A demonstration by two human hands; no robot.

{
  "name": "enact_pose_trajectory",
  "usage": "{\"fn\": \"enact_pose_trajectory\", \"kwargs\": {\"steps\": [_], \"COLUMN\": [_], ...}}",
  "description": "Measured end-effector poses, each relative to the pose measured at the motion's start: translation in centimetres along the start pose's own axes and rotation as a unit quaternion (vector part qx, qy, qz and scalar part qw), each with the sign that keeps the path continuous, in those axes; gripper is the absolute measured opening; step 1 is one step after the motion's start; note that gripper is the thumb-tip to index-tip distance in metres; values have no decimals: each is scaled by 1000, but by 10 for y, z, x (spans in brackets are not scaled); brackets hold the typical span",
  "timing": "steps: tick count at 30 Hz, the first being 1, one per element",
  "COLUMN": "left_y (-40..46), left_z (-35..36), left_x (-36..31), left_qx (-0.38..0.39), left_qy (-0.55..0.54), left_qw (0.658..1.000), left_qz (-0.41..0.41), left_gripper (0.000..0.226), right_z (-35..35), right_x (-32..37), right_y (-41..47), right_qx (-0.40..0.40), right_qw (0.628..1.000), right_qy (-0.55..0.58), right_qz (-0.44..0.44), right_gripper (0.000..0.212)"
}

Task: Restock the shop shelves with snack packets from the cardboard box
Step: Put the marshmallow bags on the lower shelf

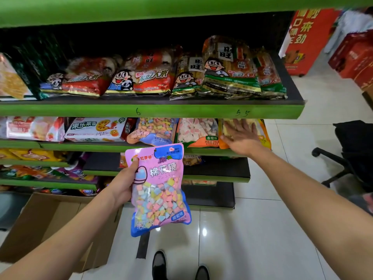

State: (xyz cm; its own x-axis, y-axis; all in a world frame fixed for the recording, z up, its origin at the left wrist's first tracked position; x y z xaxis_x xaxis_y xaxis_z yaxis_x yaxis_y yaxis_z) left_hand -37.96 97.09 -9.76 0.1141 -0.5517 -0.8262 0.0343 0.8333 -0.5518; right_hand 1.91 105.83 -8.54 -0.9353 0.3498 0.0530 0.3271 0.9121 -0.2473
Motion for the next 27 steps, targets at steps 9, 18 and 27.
{"fn": "enact_pose_trajectory", "kwargs": {"steps": [9, 18, 27], "left_y": [3, -1, -13], "left_z": [12, 17, 37], "left_x": [-5, -12, -20], "left_qx": [11, 22, 59], "left_qy": [-15, -39, -47], "left_qw": [1000, 999, 997], "left_qz": [2, 15, 2], "left_gripper": [49, 48, 59], "right_z": [-1, -8, 26], "right_x": [4, 7, 84], "right_y": [2, -9, -163], "right_qx": [-7, 14, 184], "right_qw": [1000, 999, 789], "right_qy": [4, 36, 585], "right_qz": [15, 23, 21], "right_gripper": [65, 66, 54]}}
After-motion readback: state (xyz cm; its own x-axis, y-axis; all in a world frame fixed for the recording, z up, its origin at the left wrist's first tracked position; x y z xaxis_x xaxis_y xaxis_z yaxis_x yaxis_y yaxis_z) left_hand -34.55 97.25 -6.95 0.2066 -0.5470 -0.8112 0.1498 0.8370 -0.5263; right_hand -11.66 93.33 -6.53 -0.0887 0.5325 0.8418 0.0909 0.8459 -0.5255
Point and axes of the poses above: each hand's wrist, its own y-axis towards the middle knuckle, its own z-axis out of the palm, x = y × z, the point moved 8 cm from there along y, towards the middle knuckle, and after that the axes turned 15 degrees about z, right-handed, at the moved point
